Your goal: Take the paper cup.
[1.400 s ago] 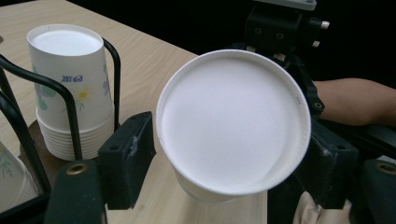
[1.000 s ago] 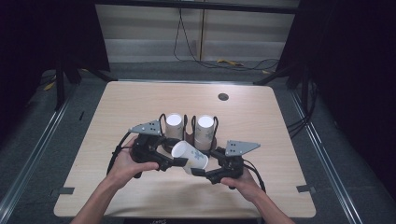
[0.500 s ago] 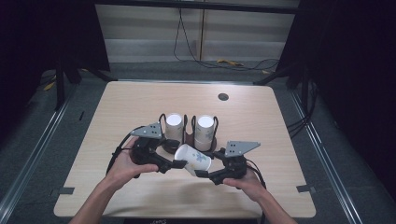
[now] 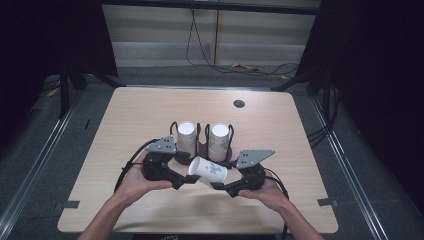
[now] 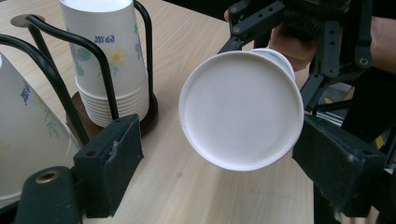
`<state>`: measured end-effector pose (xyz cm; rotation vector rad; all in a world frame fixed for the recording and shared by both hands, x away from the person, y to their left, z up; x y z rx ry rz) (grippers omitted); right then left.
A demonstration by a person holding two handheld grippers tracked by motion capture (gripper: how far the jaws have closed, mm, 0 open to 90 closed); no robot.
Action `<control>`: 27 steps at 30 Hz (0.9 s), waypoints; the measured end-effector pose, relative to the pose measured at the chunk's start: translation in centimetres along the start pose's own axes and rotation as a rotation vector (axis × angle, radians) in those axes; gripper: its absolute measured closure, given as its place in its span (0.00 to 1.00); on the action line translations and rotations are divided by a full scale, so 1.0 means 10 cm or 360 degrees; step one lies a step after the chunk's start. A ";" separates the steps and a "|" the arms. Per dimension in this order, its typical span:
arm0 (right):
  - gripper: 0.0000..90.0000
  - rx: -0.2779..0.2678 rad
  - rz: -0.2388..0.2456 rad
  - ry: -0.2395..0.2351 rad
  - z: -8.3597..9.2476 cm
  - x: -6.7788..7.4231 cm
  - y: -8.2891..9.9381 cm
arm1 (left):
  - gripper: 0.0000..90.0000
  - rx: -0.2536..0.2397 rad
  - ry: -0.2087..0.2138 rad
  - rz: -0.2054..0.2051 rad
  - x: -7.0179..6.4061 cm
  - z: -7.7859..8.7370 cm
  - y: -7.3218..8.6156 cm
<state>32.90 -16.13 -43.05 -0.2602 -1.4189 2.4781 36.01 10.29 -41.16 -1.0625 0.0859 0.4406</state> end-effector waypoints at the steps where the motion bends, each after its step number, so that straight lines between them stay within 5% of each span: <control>1: 0.38 0.0016 0.0010 0.0001 0.00 0.00 0.00 | 0.18 0.0008 -0.0001 -0.0010 0.00 -0.01 0.01; 21: 0.39 0.0304 0.0213 0.0006 -0.08 -0.01 -0.12 | 0.21 0.0156 -0.0007 -0.0102 -0.02 -0.14 0.11; 27: 0.39 0.0403 0.0275 0.0003 -0.15 0.01 -0.10 | 0.21 0.0172 -0.0006 -0.0081 0.01 -0.16 0.13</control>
Point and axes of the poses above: each handheld gripper's, and its own axes: z roughly backward along the jaws, y roughly out of its underside, x roughly to its left, the point moved 1 cm from there along -z, roughly forward along the jaws, and after that the axes turned 6 degrees about z, right-handed, at the moved point
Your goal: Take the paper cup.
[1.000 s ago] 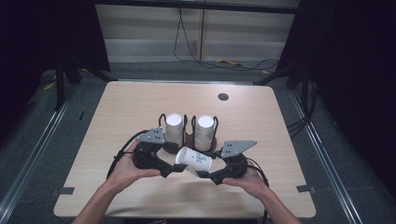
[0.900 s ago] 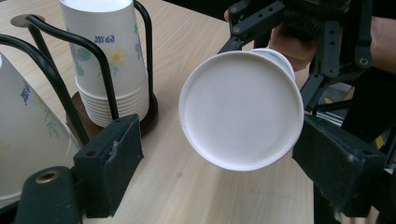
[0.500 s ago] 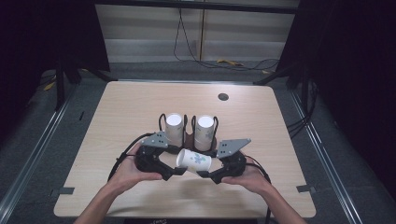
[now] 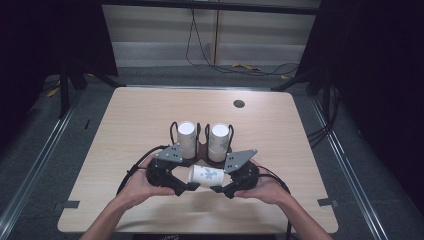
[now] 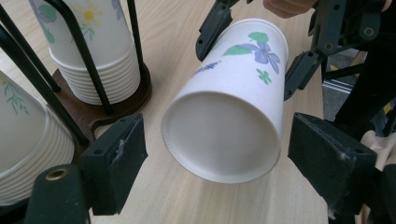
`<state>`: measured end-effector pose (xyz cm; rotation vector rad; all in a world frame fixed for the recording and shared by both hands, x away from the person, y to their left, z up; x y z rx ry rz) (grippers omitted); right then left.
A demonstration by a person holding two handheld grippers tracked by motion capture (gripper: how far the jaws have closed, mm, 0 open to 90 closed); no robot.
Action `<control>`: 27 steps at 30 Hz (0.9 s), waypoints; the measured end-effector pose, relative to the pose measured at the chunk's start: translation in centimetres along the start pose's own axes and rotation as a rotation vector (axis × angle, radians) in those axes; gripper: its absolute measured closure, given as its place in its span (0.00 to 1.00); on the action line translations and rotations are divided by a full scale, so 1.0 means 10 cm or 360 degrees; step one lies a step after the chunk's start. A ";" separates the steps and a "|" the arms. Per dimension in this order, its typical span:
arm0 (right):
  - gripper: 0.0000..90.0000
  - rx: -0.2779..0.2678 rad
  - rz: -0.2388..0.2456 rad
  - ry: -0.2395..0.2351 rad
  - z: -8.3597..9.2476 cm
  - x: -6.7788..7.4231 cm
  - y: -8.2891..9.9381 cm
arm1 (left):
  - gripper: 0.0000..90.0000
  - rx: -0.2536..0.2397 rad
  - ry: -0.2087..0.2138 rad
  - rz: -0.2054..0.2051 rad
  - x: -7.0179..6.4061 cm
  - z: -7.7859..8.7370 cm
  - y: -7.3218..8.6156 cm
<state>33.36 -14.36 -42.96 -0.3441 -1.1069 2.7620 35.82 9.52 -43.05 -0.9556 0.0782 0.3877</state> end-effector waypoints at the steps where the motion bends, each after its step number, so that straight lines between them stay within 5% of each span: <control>1: 0.39 0.0012 0.0010 0.0000 -0.01 0.01 -0.01 | 0.21 0.0013 0.0001 0.0006 0.01 0.00 0.00; 27: 0.40 0.0279 0.0157 -0.0057 -0.14 0.07 -0.12 | 0.26 0.0213 0.0008 -0.0107 -0.02 -0.11 0.05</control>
Point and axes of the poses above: each handheld gripper's, and its own axes: z roughly backward along the jaws, y roughly out of its underside, x roughly to its left, the point moved 1 cm from there along -z, roughly forward along the jaws, and after that the axes turned 6 degrees about z, right-handed, at the moved point
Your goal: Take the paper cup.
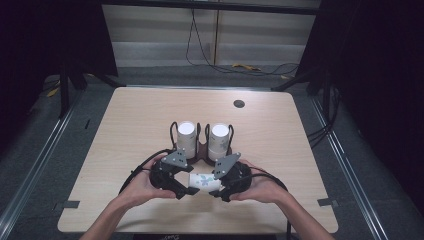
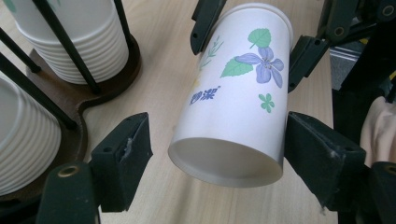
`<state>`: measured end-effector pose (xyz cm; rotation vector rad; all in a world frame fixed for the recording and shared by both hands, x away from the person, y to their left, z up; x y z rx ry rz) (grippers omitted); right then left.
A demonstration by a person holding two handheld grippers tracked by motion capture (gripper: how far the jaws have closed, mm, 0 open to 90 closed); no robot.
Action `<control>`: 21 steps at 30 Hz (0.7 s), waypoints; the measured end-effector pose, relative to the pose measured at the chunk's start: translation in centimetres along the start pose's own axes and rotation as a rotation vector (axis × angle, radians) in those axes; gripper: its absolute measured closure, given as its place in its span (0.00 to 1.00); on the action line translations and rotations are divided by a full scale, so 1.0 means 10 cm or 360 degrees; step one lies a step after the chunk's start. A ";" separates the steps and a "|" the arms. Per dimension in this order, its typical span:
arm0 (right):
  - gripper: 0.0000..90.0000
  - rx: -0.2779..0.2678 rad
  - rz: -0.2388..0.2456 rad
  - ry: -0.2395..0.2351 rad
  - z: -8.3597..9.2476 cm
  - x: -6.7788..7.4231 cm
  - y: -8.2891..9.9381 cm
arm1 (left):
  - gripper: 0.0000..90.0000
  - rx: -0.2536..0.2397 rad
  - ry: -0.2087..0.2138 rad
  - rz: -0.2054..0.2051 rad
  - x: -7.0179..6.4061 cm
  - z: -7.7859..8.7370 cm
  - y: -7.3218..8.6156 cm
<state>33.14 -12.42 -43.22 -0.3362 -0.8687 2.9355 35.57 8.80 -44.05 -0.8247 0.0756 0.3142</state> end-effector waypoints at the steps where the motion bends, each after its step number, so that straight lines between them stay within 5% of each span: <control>1: 0.40 0.0005 0.0001 0.0001 0.00 0.00 -0.01 | 0.27 -0.0004 0.0000 -0.0008 0.00 -0.01 0.00; 13: 0.39 0.0037 0.0030 -0.0021 -0.04 0.01 -0.03 | 0.31 0.0082 0.0022 -0.0074 -0.02 -0.08 0.01; 21: 0.38 0.0046 0.0053 -0.0013 -0.07 0.03 -0.05 | 0.33 0.0101 0.0037 -0.0063 -0.02 -0.11 0.02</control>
Point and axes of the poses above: each handheld gripper's, and its own axes: z roughly backward along the jaws, y roughly out of its underside, x roughly to its left, the point moved 1 cm from there along -z, roughly forward along the jaws, and after that the axes turned 6 degrees about z, right-handed, at the moved point
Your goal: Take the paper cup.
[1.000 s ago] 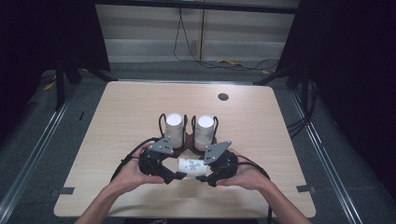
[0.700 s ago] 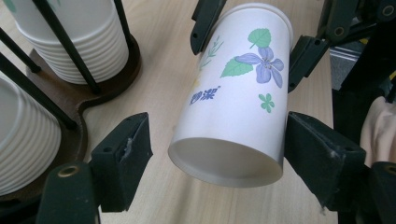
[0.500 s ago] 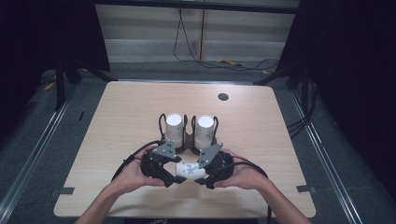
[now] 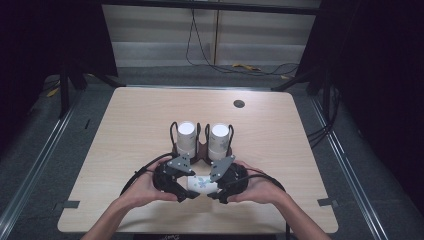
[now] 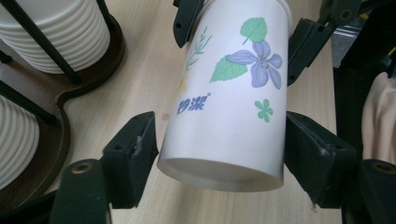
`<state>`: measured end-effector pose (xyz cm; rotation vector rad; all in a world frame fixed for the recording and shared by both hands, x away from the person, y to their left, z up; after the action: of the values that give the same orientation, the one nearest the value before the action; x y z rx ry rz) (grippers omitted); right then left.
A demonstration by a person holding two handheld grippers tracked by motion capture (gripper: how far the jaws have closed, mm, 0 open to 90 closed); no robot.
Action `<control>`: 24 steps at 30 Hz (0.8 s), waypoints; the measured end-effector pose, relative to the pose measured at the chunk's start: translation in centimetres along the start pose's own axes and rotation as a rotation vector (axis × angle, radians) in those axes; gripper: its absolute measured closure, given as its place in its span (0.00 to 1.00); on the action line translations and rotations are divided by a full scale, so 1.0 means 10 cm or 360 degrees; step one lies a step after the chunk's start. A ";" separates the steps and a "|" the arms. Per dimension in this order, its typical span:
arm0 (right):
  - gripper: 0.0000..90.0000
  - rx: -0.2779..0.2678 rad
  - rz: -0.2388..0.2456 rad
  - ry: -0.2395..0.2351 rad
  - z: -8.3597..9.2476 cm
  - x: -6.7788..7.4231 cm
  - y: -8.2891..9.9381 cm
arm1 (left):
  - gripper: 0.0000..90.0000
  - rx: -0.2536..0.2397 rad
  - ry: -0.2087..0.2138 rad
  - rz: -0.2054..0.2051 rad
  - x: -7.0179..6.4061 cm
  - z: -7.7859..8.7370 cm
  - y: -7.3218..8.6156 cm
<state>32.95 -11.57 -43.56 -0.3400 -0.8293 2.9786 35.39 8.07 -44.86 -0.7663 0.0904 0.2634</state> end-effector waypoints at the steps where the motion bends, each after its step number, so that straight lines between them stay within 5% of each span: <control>1: 0.38 -0.0002 0.0000 -0.0006 0.00 0.00 0.00 | 0.34 0.0008 0.0001 -0.0009 0.00 0.00 0.00; 14: 0.28 -0.0047 -0.0044 0.0007 0.04 0.01 0.01 | 0.40 -0.0043 0.0083 -0.0009 -0.01 0.02 0.00; 24: 0.18 -0.0133 -0.0105 -0.0012 0.10 -0.01 0.05 | 0.40 -0.0092 0.0086 0.0024 0.00 0.09 0.03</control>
<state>32.82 -12.46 -42.96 -0.2985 -0.9483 2.8925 35.26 8.92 -44.40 -0.8304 0.1400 0.2608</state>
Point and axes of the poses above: each handheld gripper's, and its own axes: z roughly backward along the jaws, y roughly out of its underside, x roughly to its left, the point moved 1 cm from there along -z, roughly forward along the jaws, and after that the axes turned 6 degrees about z, right-handed, at the moved point
